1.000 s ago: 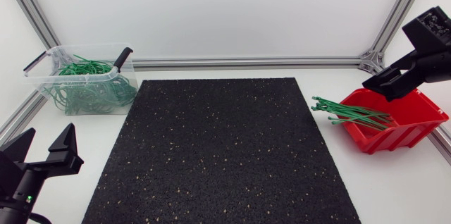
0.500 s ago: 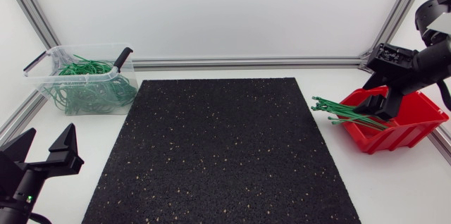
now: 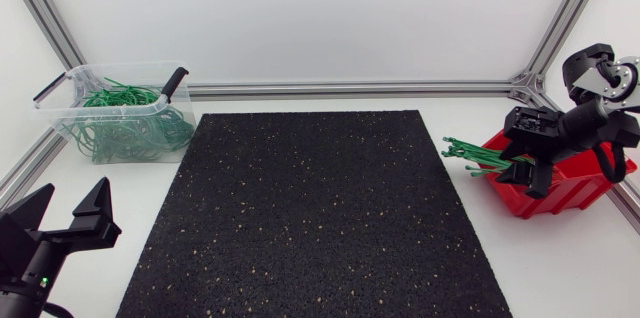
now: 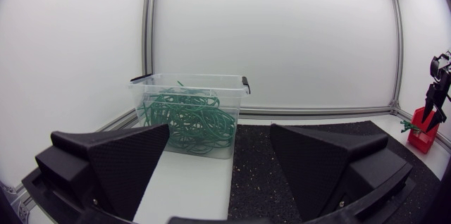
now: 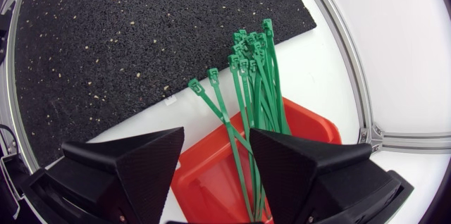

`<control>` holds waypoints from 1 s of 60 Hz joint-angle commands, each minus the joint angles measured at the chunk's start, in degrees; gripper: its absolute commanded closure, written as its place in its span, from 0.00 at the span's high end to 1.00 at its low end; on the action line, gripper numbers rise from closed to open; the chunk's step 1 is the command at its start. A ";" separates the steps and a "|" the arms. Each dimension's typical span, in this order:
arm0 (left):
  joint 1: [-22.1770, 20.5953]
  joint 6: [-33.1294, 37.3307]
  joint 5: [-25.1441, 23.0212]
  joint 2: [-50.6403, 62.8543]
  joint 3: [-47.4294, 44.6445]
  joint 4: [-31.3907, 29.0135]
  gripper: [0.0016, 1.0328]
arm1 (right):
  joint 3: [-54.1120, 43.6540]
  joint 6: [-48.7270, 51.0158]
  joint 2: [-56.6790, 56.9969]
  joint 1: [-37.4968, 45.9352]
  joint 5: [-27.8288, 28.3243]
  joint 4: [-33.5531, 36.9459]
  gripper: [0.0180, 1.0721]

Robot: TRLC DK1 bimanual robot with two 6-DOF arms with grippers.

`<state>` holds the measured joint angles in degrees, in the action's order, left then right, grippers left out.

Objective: Take a green cable tie from the red box, thread the tail through the head to close it, then place it in the transparent bin on the left.

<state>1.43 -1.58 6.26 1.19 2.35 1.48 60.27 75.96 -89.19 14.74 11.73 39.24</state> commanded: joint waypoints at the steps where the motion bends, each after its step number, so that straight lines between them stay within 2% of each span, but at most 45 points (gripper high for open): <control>1: -0.03 -1.32 -0.37 0.65 -2.44 -0.60 0.96 | -2.17 1.82 -1.96 0.29 -0.04 -1.54 0.52; 3: -0.03 -1.32 -0.37 0.74 -2.44 -0.60 0.96 | -2.35 1.82 -2.48 0.20 -0.39 -1.98 0.50; 12: 0.06 -1.32 -0.46 1.01 -2.44 -0.60 0.96 | -3.32 1.82 -3.80 -0.15 -1.00 -5.58 0.33; 18: 0.06 -1.32 -0.46 1.09 -2.44 -0.60 0.96 | -3.84 1.82 -4.33 -0.33 -1.71 -6.99 0.30; 27: 0.06 -1.32 -0.64 1.18 -2.44 -0.60 0.96 | -3.49 2.08 -4.15 -0.06 -1.36 -6.29 0.16; 39: 0.06 -1.32 -0.64 1.27 -2.44 -0.60 0.96 | -3.67 3.67 -0.46 0.90 0.23 -5.32 0.11; 60: 0.15 -1.32 -0.72 1.27 -2.44 -0.60 0.96 | -5.34 6.83 3.76 1.61 2.16 -4.35 0.12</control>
<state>1.43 -1.58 6.02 1.93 2.35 1.45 57.01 80.25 -87.09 15.88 13.37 34.30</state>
